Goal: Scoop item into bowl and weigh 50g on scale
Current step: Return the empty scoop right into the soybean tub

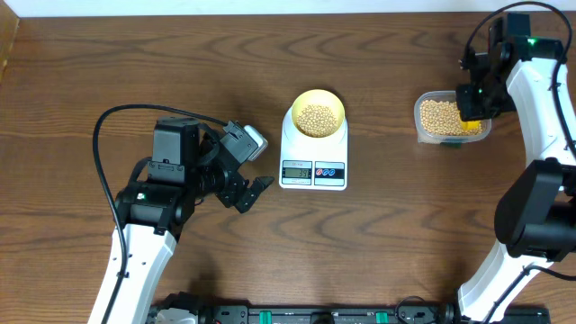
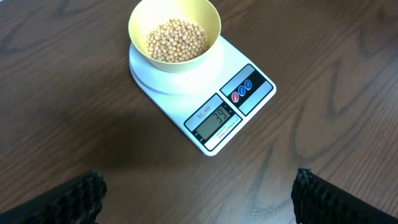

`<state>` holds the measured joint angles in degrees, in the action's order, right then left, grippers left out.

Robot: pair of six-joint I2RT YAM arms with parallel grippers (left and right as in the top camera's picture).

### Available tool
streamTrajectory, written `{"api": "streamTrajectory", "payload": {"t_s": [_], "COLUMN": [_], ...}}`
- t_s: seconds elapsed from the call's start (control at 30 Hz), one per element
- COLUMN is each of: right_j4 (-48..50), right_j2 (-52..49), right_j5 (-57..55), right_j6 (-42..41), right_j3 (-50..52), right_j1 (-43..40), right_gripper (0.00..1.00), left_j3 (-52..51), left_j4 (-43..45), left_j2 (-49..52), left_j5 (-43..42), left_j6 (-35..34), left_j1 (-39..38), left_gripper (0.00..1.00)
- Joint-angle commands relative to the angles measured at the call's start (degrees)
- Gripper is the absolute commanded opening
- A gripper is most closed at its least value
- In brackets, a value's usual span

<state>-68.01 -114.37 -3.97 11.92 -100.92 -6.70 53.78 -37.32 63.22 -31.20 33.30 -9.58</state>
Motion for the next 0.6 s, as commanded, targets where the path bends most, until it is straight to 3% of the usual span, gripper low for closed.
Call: {"api": "streamTrajectory", "payload": {"t_s": [0.0, 0.57], "right_j4": [0.1, 5.3], "right_j2": [0.4, 0.4], "right_j5": [-4.3, 6.8], "right_j6": [-0.7, -0.7], "right_j3": [0.5, 7.1], "right_j1": [-0.1, -0.1], "right_gripper": [0.01, 0.01], "left_j3": [-0.1, -0.1], "left_j4": [-0.2, -0.2], "left_j2": [0.0, 0.0], "left_j5": [-0.5, -0.5], "left_j6": [0.8, 0.7], "left_j1": [0.3, 0.3], "left_gripper": [0.97, 0.98]}}
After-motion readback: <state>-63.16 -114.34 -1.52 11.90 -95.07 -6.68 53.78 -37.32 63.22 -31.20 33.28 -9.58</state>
